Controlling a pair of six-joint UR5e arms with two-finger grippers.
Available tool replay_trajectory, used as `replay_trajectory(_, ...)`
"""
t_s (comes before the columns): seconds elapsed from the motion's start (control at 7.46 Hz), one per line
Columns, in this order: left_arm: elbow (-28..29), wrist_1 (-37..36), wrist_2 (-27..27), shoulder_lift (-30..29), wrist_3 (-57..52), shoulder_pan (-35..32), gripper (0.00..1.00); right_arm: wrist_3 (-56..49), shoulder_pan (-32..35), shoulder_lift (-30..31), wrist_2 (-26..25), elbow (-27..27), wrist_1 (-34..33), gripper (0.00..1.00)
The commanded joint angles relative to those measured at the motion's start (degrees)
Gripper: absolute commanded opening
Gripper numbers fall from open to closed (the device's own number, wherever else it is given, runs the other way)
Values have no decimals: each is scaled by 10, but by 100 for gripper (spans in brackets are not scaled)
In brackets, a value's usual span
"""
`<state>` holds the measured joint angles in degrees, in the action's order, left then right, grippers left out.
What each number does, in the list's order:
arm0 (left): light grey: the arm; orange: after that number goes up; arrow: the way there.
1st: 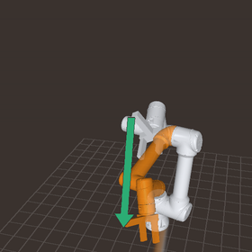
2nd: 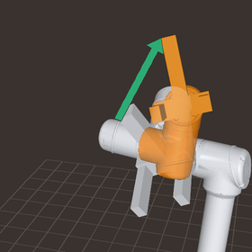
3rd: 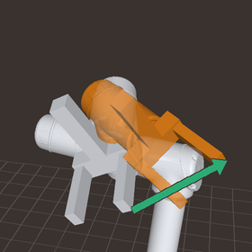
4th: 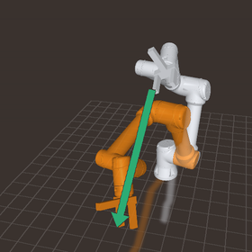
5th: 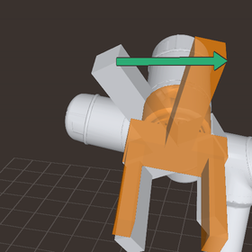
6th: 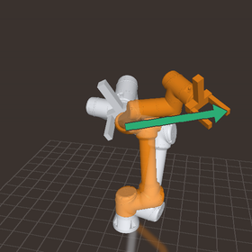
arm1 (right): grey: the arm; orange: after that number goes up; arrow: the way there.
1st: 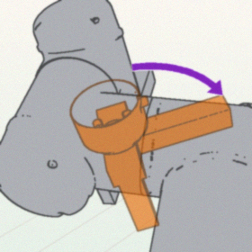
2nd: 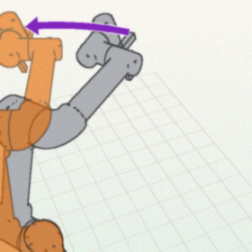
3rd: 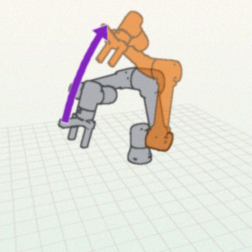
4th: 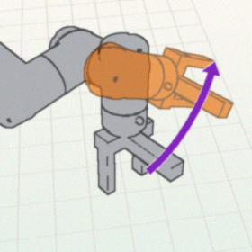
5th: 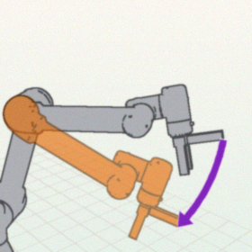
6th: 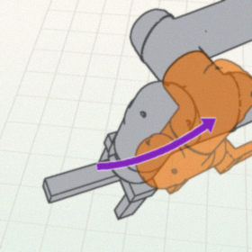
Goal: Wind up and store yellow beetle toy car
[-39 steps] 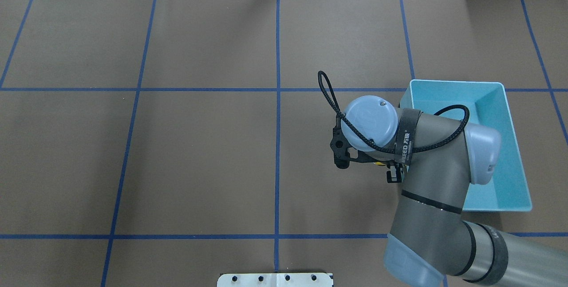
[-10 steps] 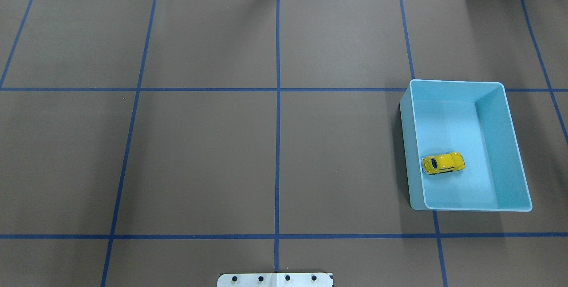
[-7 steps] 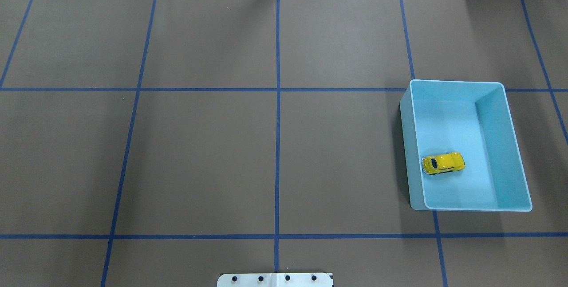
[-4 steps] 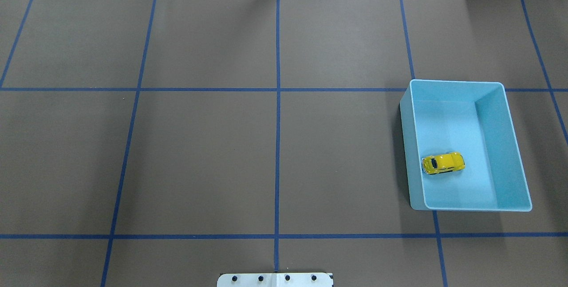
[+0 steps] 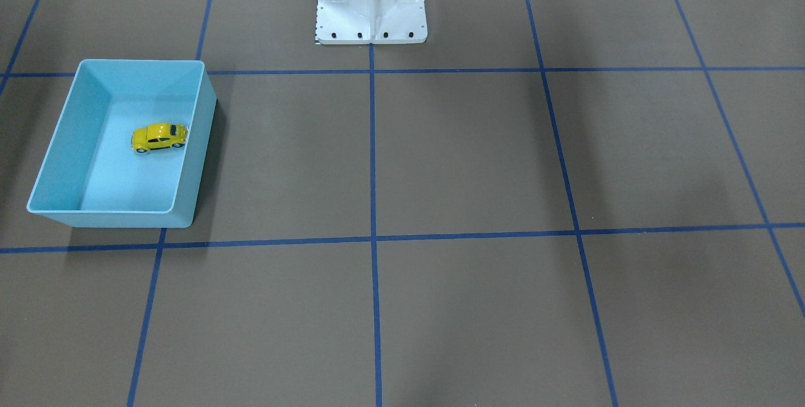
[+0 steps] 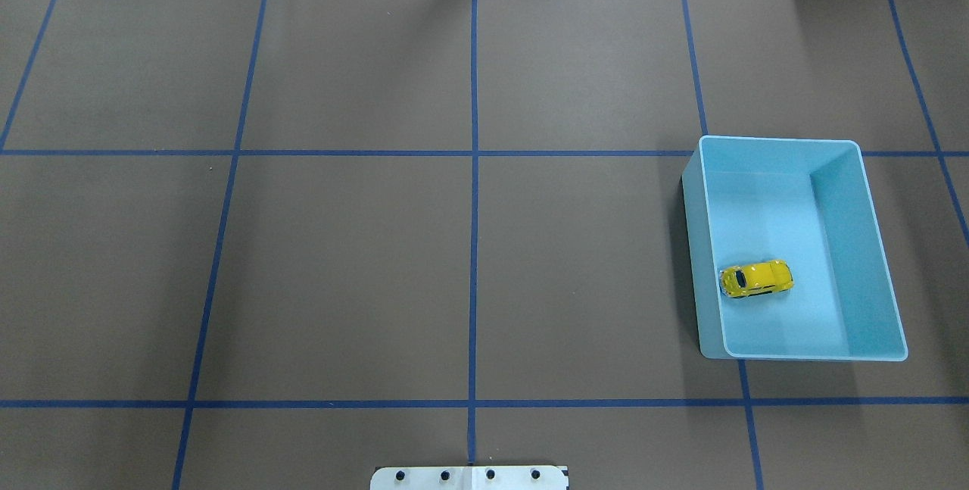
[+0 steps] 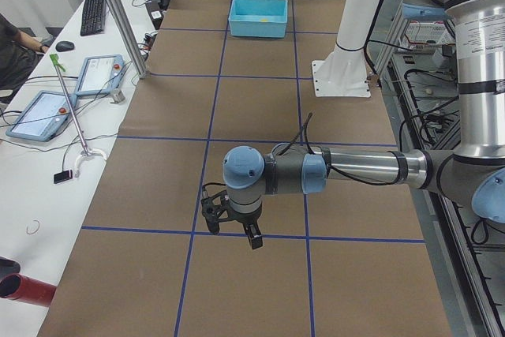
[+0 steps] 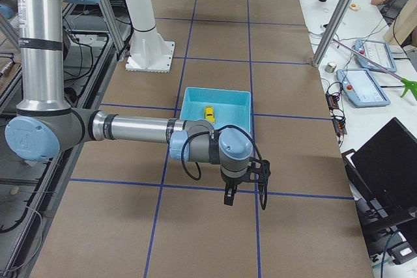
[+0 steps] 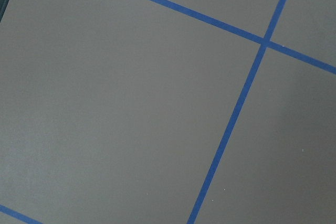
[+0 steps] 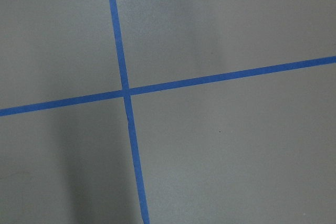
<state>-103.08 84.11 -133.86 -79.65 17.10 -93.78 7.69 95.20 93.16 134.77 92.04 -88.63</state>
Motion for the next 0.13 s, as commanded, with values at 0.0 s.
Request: replay_trajectory(0.0,-1,0,0,-1,0,1,100,-2,10,14,3,2,1,100)
